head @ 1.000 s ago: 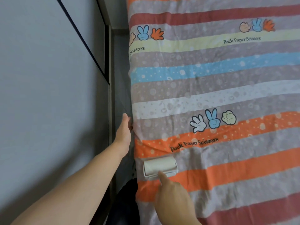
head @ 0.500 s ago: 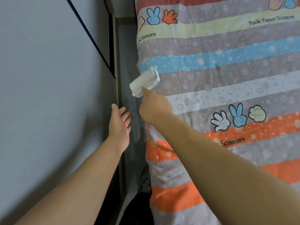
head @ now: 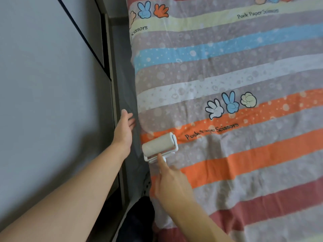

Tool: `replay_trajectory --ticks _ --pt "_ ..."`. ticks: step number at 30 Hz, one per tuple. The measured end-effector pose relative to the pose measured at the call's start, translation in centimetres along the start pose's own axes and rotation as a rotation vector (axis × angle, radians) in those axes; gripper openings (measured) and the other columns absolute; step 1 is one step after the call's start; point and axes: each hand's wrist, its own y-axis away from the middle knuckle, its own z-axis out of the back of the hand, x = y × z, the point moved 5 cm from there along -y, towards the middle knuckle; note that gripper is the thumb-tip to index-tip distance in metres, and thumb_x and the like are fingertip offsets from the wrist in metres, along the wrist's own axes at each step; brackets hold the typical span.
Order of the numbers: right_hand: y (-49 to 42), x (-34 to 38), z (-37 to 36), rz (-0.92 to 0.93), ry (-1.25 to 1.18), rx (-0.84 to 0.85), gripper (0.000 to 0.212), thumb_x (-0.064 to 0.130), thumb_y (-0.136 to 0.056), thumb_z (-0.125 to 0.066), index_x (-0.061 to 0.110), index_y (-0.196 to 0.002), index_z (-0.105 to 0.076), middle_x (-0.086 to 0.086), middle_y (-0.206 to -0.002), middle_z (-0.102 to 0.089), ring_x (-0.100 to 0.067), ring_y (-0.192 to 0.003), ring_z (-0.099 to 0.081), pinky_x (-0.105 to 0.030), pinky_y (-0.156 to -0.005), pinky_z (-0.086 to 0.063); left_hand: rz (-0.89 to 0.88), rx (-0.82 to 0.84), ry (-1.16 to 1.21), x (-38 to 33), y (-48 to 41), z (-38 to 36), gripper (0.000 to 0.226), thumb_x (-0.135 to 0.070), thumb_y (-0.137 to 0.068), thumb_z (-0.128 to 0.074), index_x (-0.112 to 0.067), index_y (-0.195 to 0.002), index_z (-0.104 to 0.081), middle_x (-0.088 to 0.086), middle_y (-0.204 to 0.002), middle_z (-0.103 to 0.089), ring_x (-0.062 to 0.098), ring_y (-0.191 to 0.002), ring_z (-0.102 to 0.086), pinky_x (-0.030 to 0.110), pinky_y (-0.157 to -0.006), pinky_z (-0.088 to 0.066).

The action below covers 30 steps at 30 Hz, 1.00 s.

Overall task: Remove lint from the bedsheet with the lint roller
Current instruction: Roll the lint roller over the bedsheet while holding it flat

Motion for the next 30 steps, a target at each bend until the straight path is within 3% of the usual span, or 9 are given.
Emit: replay_trajectory --ticks 5,9,17,19,21,22,25,28,30 --pt "8.4 -3.8 -2.9 -0.038 -0.04 0.044 0.062 0.026 -0.094 -0.043 0.032 -0.151 -0.017 -0.009 -0.102 -0.06 -0.031 -0.094 -0.059 -0.035 -0.066 -0.034 -0.058 0.057 -0.137 1.7 5.0 -1.5 0.059 -0.053 -0.108 -0.024 -0.015 -0.149 -0.044 0.001 -0.147 -0.052 0.013 -0.132 -0.05 0.03 -0.112 -0.033" --pt "13.6 -6.6 -4.2 -0.104 -0.042 0.068 0.066 0.025 -0.091 -0.041 0.037 -0.152 -0.017 -0.008 -0.101 -0.059 -0.03 -0.094 -0.058 -0.034 -0.067 -0.034 -0.088 0.09 -0.229 3.8 8.6 -2.5 0.044 -0.047 -0.111 -0.021 -0.028 -0.111 -0.061 -0.02 -0.1 -0.064 -0.01 -0.089 -0.058 0.01 -0.073 -0.041" --pt "17.3 -6.2 0.6 -0.115 -0.104 0.083 0.055 0.023 -0.085 -0.042 0.034 -0.139 -0.042 0.0 -0.096 -0.068 -0.018 -0.087 -0.062 -0.037 -0.074 -0.051 -0.145 0.079 -0.313 6.0 9.6 -3.0 0.052 -0.057 -0.106 -0.028 -0.027 -0.141 -0.051 -0.009 -0.135 -0.059 0.008 -0.125 -0.053 0.03 -0.103 -0.039" --pt "15.9 -4.9 3.1 -0.071 -0.198 0.052 0.057 0.018 -0.092 -0.04 0.029 -0.147 -0.038 -0.002 -0.091 -0.065 -0.004 -0.068 -0.058 -0.025 -0.067 -0.051 -0.14 0.074 -0.279 5.6 8.7 -3.0 0.049 -0.055 -0.107 -0.028 -0.028 -0.139 -0.054 -0.01 -0.129 -0.062 0.003 -0.119 -0.056 0.025 -0.097 -0.041" --pt "12.0 -4.4 4.9 -0.071 -0.249 0.064 0.053 0.008 -0.099 -0.034 0.01 -0.152 -0.029 -0.019 -0.101 -0.061 0.0 -0.054 -0.051 -0.013 -0.055 -0.042 -0.131 0.058 -0.229 5.0 7.3 -2.9 0.049 -0.056 -0.106 -0.03 -0.03 -0.137 -0.058 -0.013 -0.125 -0.065 -0.001 -0.113 -0.058 0.023 -0.096 -0.042" --pt "9.5 -4.6 5.9 -0.062 -0.205 -0.017 0.054 0.009 -0.099 -0.036 0.012 -0.152 -0.028 -0.021 -0.104 -0.062 -0.001 -0.061 -0.055 -0.015 -0.055 -0.039 -0.131 0.064 -0.208 4.7 6.8 -3.0 0.049 -0.058 -0.106 -0.031 -0.031 -0.137 -0.059 -0.014 -0.125 -0.066 -0.004 -0.111 -0.059 0.023 -0.097 -0.042" --pt "1.9 -5.5 7.5 -0.057 -0.12 -0.242 0.056 0.018 -0.094 -0.044 0.025 -0.149 -0.033 -0.017 -0.105 -0.065 -0.033 -0.093 -0.061 -0.035 -0.071 -0.044 -0.129 0.106 -0.193 4.6 5.7 -3.2 0.051 -0.061 -0.105 -0.033 -0.031 -0.136 -0.06 -0.013 -0.124 -0.068 -0.002 -0.109 -0.063 0.024 -0.097 -0.047" --pt "-4.5 -5.4 8.7 -0.078 -0.067 -0.239 0.054 0.019 -0.097 -0.038 0.028 -0.149 -0.029 -0.014 -0.111 -0.062 -0.03 -0.088 -0.058 -0.035 -0.067 -0.042 -0.119 0.166 -0.233 4.7 5.0 -3.5 0.07 -0.079 -0.093 -0.036 -0.033 -0.143 -0.053 -0.01 -0.141 -0.059 0.005 -0.13 -0.054 0.038 -0.115 -0.038" --pt "-6.3 -5.3 9.9 -0.117 -0.056 -0.24 0.053 0.021 -0.096 -0.038 0.031 -0.147 -0.034 -0.012 -0.115 -0.061 -0.027 -0.088 -0.055 -0.036 -0.07 -0.046 -0.118 0.217 -0.296 5.1 4.6 -3.9 0.095 -0.093 -0.079 -0.034 -0.038 -0.156 -0.033 -0.011 -0.162 -0.034 0.008 -0.149 -0.03 0.044 -0.124 -0.023"
